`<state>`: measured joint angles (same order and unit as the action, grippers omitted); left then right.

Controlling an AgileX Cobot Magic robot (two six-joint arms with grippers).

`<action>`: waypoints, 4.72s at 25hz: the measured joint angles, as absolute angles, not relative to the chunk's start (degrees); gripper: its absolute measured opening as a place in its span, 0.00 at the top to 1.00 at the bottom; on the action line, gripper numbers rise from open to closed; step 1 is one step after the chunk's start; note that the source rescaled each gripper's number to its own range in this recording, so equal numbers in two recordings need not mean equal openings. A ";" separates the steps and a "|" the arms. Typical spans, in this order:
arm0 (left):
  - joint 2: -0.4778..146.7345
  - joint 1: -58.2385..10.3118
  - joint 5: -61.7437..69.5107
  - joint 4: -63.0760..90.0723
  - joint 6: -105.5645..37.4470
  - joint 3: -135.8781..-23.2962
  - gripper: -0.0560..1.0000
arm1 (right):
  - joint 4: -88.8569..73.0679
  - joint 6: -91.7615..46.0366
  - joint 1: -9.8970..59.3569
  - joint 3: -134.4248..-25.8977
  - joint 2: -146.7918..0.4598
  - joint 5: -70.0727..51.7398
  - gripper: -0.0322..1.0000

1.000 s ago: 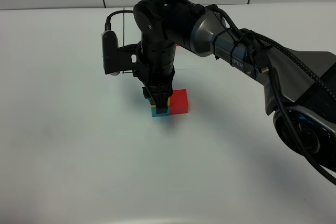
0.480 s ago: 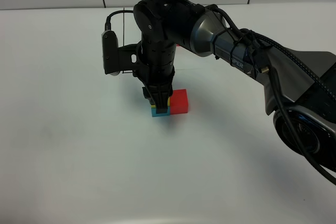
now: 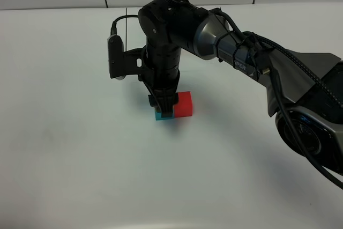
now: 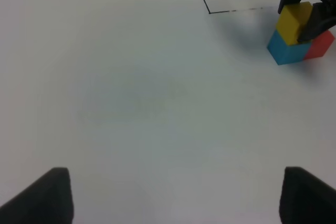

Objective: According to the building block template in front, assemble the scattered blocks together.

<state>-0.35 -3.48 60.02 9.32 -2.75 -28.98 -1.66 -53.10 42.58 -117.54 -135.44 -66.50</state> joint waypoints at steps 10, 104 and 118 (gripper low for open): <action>-0.35 -3.48 60.02 9.32 -2.75 -28.98 0.23 | -1.01 -52.50 41.20 -117.56 -133.13 -67.55 0.38; -0.35 -3.48 60.02 9.32 -2.75 -28.98 0.23 | 7.49 2.58 2.08 -37.95 -20.60 -47.67 0.14; -0.35 -3.48 60.02 9.32 -2.75 -28.98 0.23 | 6.99 5.38 1.50 -29.38 0.27 -61.65 0.18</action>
